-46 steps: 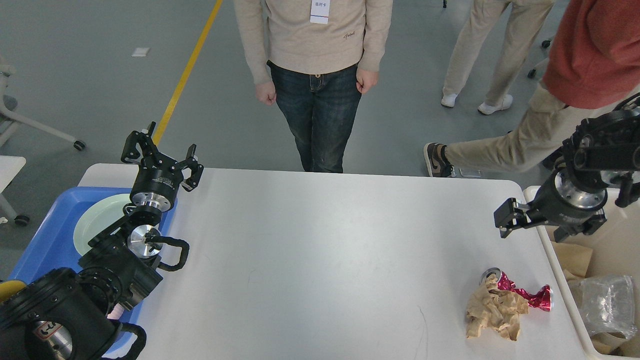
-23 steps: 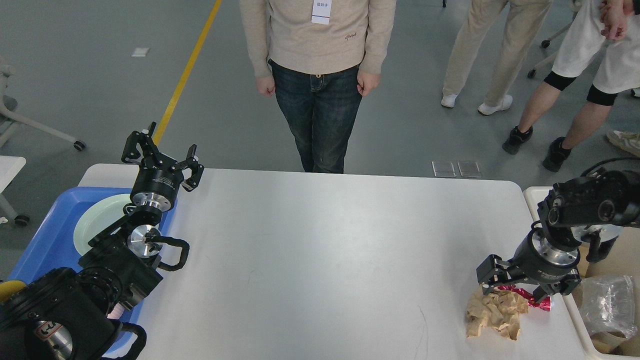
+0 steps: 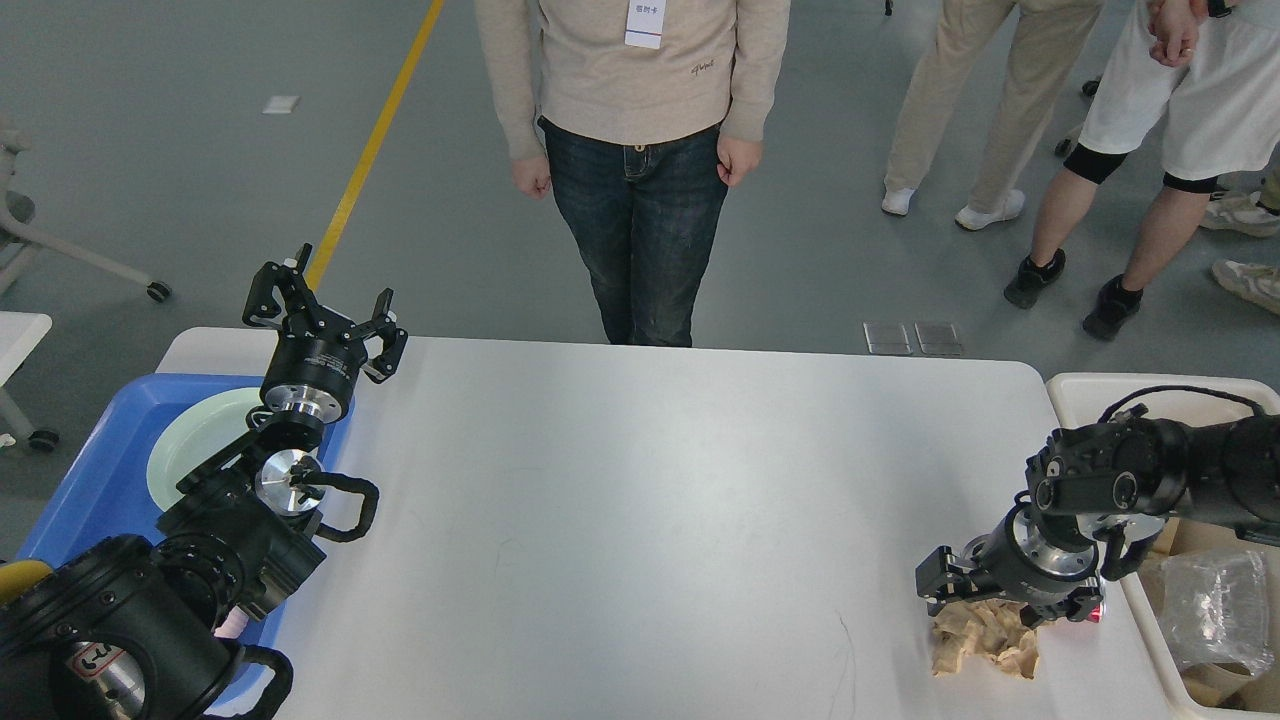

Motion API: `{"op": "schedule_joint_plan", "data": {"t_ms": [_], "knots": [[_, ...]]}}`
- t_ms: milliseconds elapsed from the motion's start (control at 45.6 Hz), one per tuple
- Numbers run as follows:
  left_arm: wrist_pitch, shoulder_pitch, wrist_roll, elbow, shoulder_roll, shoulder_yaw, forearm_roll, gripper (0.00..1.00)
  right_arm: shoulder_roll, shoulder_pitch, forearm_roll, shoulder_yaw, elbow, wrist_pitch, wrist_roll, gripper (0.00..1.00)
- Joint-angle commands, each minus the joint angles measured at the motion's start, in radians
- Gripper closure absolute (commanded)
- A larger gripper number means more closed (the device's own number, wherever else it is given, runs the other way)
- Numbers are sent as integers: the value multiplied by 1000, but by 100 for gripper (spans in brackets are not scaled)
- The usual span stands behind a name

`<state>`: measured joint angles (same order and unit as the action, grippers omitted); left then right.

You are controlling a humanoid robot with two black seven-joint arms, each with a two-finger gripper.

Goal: Tidy desktop
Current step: 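Lower the right gripper onto the crumpled beige wrapper and grasp it, then lift the beige wrapper and drop it into the white bin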

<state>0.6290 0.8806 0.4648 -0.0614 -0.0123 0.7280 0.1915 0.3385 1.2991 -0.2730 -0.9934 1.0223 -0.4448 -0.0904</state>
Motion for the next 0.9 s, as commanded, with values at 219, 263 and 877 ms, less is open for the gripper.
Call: {"op": "schedule_joint_plan", "data": {"t_ms": [219,263,877], "knots": [[0,0,0,0,0,-1,0,4,-9,-18,3,2,4,87,3,39],[0,0,0,0,0,1,-1,4,-9,-17,3,2,5,89,5,41],[0,0,0,0,0,1,0,4,128,184,2,110,180,-40,12,100]]}}
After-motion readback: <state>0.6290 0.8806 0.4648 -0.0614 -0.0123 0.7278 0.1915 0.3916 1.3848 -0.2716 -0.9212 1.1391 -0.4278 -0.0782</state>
